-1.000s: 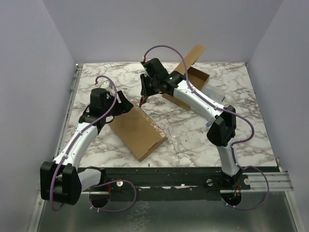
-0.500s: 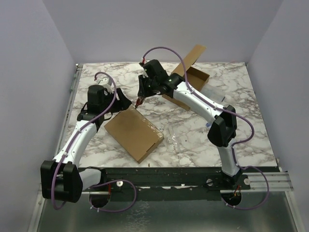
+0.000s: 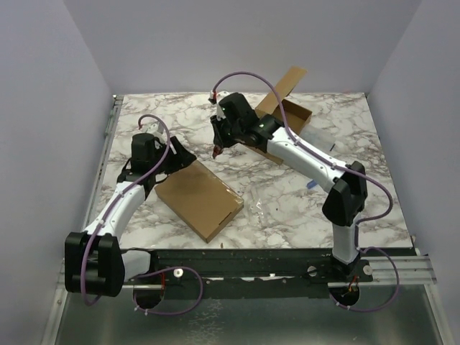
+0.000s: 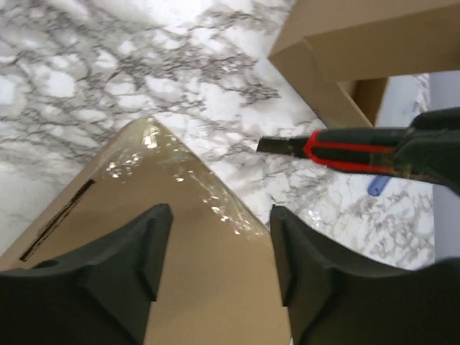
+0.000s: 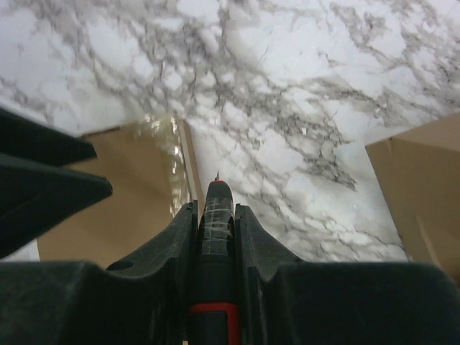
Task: Unpack the express box
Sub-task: Cut the express box at the center of the board.
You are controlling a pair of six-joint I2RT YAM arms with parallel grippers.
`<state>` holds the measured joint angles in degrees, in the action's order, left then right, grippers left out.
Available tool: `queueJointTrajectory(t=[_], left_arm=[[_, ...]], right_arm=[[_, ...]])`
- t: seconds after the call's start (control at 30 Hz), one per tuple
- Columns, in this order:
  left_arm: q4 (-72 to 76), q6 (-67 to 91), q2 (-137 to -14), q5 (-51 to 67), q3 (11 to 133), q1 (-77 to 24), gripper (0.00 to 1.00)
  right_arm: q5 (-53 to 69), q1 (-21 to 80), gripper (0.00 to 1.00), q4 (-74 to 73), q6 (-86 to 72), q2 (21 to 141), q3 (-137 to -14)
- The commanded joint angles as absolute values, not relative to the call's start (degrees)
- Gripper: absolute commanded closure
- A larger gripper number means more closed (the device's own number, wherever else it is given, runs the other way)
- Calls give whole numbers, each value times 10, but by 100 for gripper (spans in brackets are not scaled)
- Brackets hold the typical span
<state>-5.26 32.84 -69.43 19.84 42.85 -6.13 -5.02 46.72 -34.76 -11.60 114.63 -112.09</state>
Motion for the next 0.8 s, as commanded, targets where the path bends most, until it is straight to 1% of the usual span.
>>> queueJointTrajectory(t=[0.0,0.07,0.17,0.23,0.37,0.5,0.63,0.77], left_arm=[[27,266,-636,326,449,-58,29],[64,256,-628,402,441,-62,24],[71,248,-629,484,432,-84,24],[73,234,-621,531,415,-109,24],[78,213,-584,569,389,-165,21],[88,209,-577,601,387,-210,19],[89,213,-592,631,385,-229,22],[58,191,-573,591,383,-231,21]], right_arm=[[81,457,100,-371,-23,1049,-1047],[189,440,100,-394,-17,1027,-1025],[299,427,100,-395,-19,986,-982],[363,427,100,-362,-26,948,-934],[470,427,100,-328,-17,899,-870],[480,427,100,-319,-20,890,-853],[470,427,100,-299,-34,889,-851],[423,426,100,-297,-46,890,-848]])
